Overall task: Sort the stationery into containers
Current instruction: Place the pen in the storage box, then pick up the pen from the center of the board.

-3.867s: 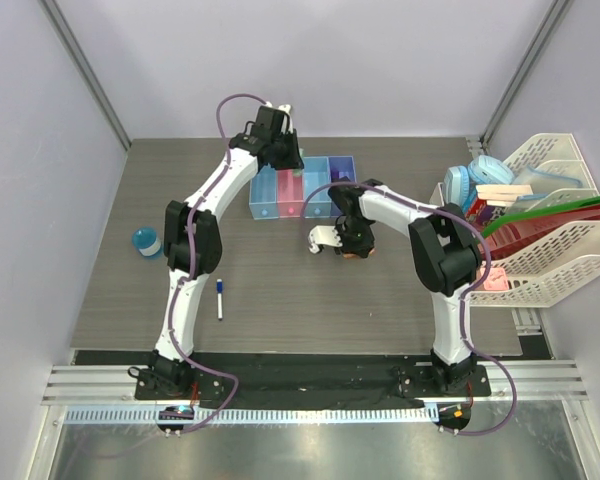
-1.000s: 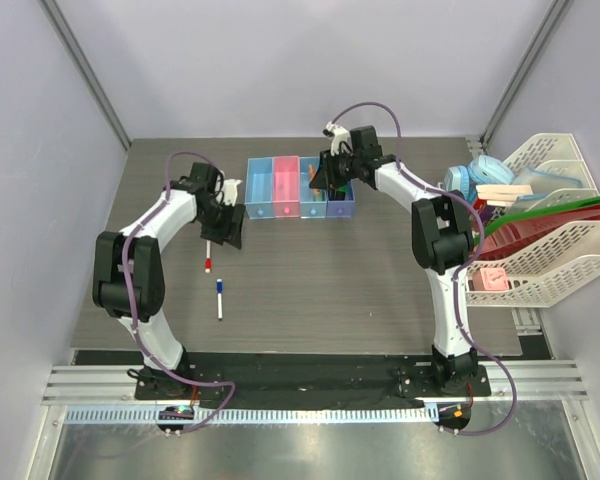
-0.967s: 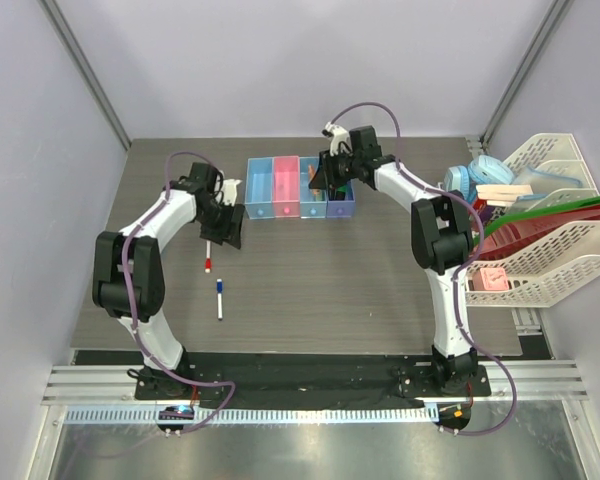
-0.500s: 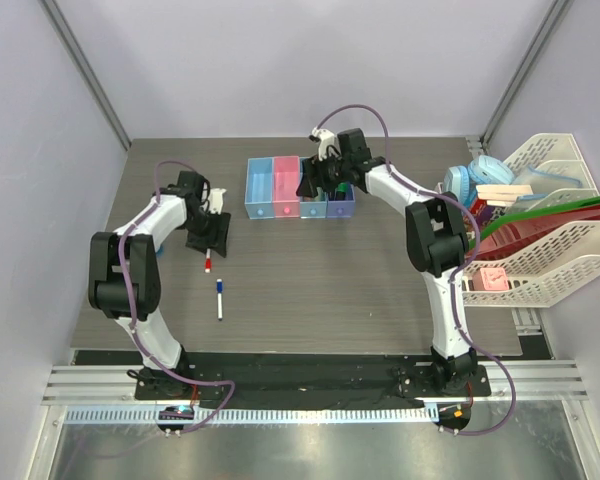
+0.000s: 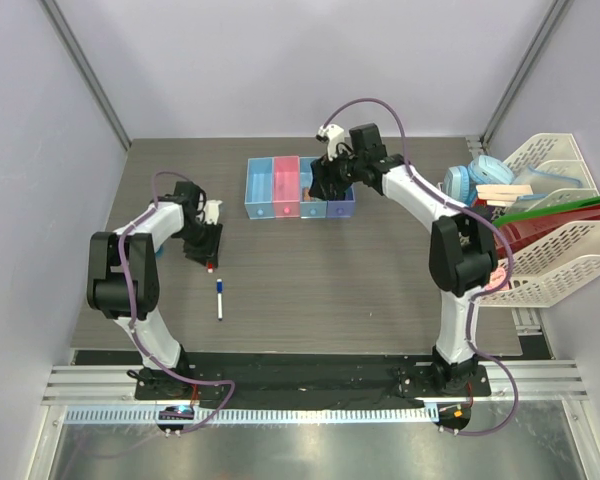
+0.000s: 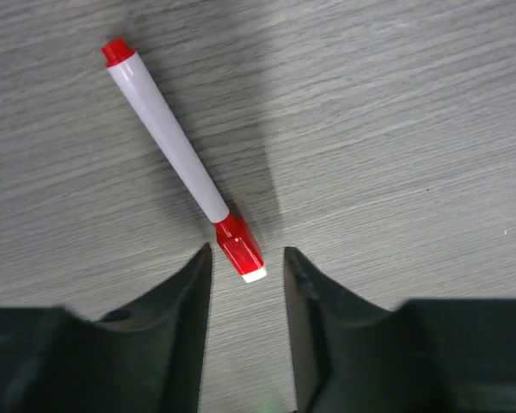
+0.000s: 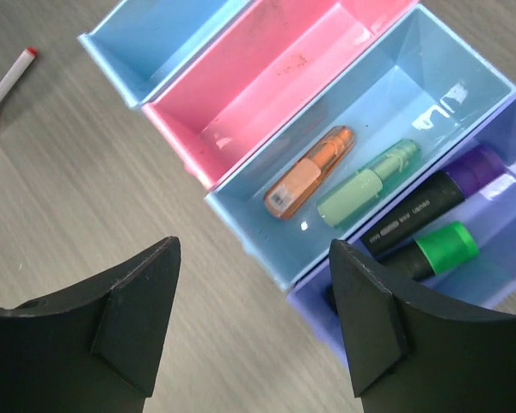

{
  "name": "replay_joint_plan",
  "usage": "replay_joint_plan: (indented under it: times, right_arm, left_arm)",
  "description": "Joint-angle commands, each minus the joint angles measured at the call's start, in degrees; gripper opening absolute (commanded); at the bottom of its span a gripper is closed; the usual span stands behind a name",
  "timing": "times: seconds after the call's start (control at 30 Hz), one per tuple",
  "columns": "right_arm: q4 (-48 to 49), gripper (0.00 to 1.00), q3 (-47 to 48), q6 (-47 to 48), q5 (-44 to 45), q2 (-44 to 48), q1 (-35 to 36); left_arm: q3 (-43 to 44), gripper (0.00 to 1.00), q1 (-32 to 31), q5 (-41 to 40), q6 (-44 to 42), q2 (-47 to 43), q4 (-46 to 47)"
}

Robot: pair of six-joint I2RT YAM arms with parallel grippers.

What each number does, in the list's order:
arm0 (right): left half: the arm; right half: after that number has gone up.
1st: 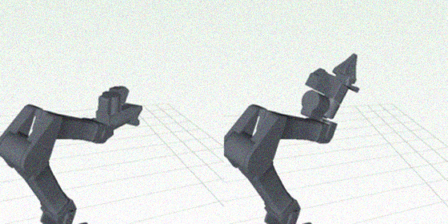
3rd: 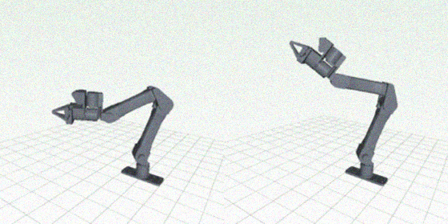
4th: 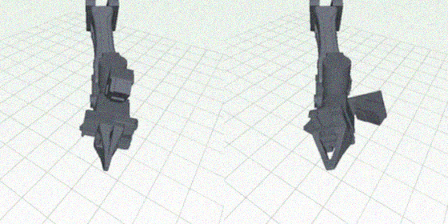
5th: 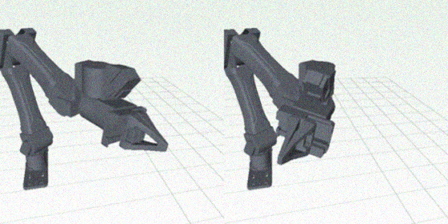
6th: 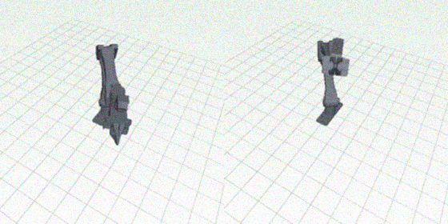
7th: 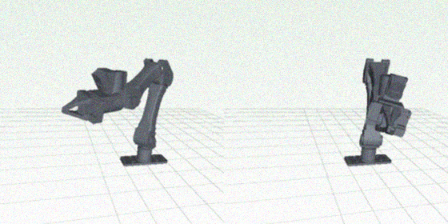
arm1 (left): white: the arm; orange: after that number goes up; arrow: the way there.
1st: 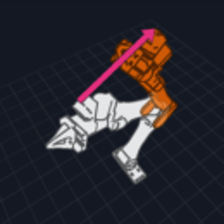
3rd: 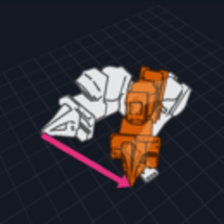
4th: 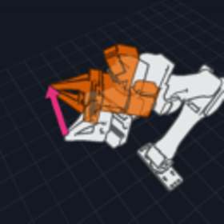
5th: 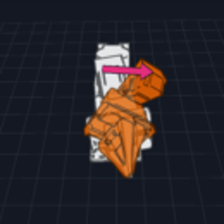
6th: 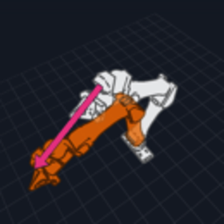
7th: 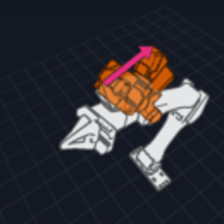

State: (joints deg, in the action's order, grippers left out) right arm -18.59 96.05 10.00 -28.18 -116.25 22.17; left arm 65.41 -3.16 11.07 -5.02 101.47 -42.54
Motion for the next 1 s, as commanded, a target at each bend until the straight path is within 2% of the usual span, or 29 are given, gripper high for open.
replay_joint_plan:
  times: [0.0,0.17,0.2,0.27,0.4,0.73,0.97]
  right_arm:
    - [-5.12,0.76,-2.18,10.98,3.13,8.75,1.82]
    - [-12.69,0.76,-2.45,20.57,6.82,11.56,4.54]
    - [-15.05,0.76,-2.53,21.98,7.35,11.83,5.24]
    - [-16.12,0.76,-2.71,24.36,9.45,12.44,6.12]
    - [-16.65,0.76,-2.97,23.93,9.73,13.5,6.74]
    - [-16.48,0.76,-6.14,23.75,10.96,17.01,7.62]
    - [-16.57,0.76,-7.54,22.96,12.01,19.91,8.15]
  left_arm:
    - [-0.37,0.29,0.96,1.23,-0.87,1.27,1.85]
    - [-1.33,0.13,1.4,1.41,-0.96,2.15,2.9]
    - [-1.51,0.06,1.49,1.32,-1.05,2.15,3.17]
    - [-1.77,0.0,1.58,1.24,-0.87,2.33,3.52]
    - [-1.69,0.0,1.58,1.06,-1.05,2.5,3.35]
    - [-1.69,0.0,1.93,2.37,-1.49,-4.44,-7.9]
    - [-0.28,0.0,1.58,4.48,-0.26,-2.07,-12.56]
